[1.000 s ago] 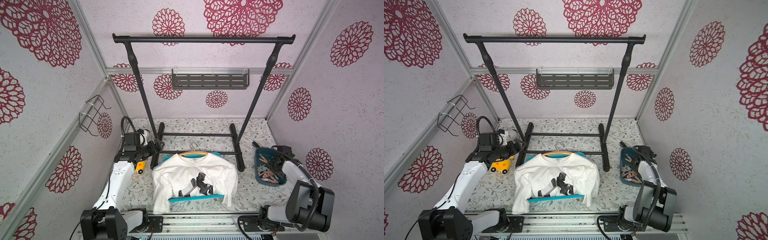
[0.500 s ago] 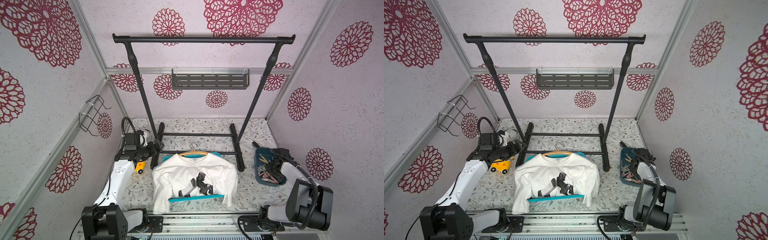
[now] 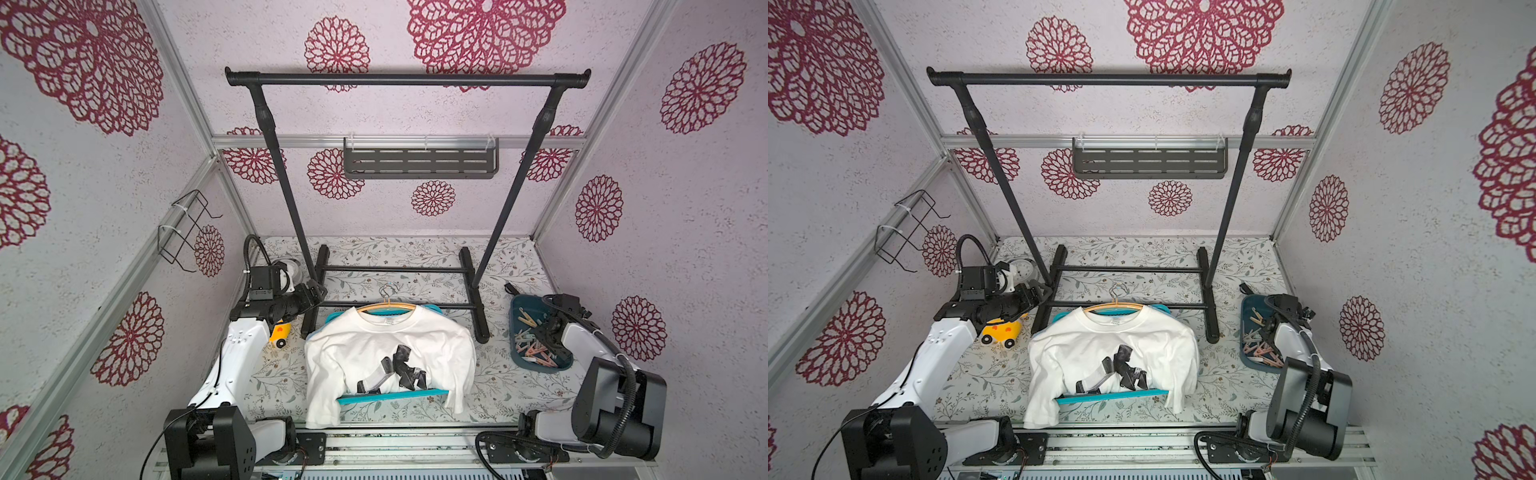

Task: Use clothespins to secure the t-shirt on both sides of the hanger
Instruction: Pick up the clothespin from the storage box.

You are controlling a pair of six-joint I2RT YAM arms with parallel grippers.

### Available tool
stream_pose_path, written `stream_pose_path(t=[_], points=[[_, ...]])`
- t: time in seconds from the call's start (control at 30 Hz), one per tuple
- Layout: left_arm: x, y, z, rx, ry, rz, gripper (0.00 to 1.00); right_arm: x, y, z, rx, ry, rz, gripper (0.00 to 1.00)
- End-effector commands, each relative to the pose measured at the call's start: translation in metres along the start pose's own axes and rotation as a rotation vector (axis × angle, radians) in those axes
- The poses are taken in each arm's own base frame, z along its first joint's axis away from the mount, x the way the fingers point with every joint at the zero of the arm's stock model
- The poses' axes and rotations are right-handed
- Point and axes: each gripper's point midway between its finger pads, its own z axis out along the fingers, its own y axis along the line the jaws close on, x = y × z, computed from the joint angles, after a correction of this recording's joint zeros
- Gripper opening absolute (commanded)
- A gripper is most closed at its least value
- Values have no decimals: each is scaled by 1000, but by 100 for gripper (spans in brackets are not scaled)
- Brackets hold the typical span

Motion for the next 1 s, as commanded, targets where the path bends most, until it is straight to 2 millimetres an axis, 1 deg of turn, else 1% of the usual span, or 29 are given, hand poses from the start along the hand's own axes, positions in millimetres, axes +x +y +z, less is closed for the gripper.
stream_pose_path(t=[0.0,0.13,0.17,0.2,0.3,0.33,0.47,0.53,0.6,0.73,0.87,0.97], points=[[-5,1,-1,-6,-5,2,88,-7,3,-4,-2,-10,-6,18],[-5,2,-1,-8,-4,0,88,-9,-2,-7,24,-23,-22,33],[-5,2,-1,-9,-4,0,88,-10,-3,-8,30,-24,-23,36],[-5,2,-1,-12,-3,-1,88,-9,-4,-8,34,-22,-26,37],[-6,3,-1,-8,-4,-5,88,-6,-7,-8,42,-19,-12,36],[-6,3,-1,-11,-3,-6,88,-8,-7,-9,38,-35,3,36],[-6,4,0,-10,-4,-6,88,-26,9,-23,-69,-109,40,36],[-6,4,0,-11,-3,-7,88,-31,13,-27,-93,-125,61,37],[-6,5,1,-13,-3,-7,88,-33,16,-28,-111,-128,85,39],[-4,6,2,-18,2,-11,88,-29,23,-18,-133,-103,116,40],[-4,6,3,-15,7,-13,88,-25,33,-6,-160,-72,138,36],[-3,7,4,-16,14,-14,88,-25,36,0,-160,-66,150,35]])
